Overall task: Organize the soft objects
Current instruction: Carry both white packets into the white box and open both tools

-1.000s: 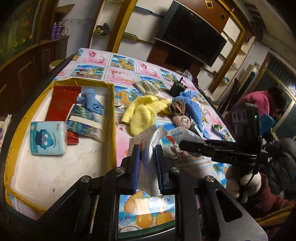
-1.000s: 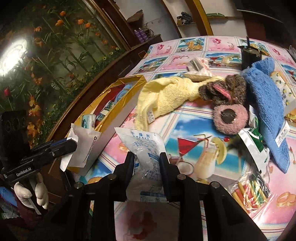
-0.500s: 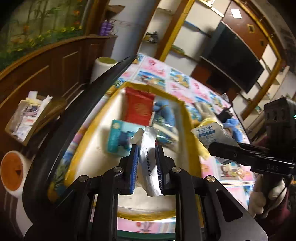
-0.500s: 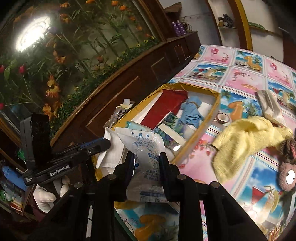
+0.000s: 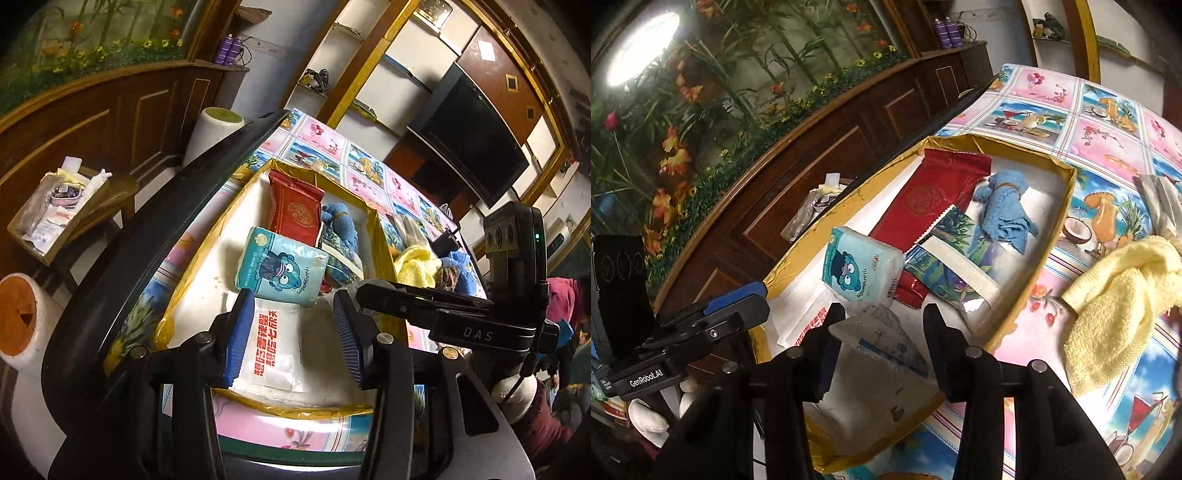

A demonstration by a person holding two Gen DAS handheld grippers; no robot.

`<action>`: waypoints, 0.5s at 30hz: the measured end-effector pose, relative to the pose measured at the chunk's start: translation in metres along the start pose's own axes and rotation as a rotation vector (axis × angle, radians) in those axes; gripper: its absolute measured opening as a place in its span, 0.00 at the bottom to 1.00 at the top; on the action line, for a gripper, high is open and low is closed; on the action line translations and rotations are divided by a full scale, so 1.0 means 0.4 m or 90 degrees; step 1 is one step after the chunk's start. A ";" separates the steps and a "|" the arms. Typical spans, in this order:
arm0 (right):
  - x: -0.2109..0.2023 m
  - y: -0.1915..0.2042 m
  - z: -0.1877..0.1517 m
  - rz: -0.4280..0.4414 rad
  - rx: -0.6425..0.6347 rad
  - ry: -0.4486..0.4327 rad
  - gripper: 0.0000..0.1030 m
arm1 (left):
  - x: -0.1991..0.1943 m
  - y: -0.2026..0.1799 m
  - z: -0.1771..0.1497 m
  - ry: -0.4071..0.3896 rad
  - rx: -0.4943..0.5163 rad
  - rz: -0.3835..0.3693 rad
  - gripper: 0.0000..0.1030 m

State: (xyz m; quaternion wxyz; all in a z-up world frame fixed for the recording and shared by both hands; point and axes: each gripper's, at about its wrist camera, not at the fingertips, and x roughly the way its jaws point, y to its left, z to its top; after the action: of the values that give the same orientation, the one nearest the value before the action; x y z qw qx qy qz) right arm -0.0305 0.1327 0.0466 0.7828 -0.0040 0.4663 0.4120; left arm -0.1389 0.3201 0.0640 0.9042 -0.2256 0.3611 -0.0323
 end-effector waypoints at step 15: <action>0.116 0.014 0.098 0.072 0.072 0.063 0.48 | -0.067 0.030 -0.015 -0.048 -0.039 0.009 0.43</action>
State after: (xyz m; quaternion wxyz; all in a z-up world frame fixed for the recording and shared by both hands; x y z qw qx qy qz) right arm 0.0047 0.1814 0.0369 0.7332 0.0465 0.5264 0.4279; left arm -0.1638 0.3346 0.0720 0.9102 -0.2513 0.3290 -0.0062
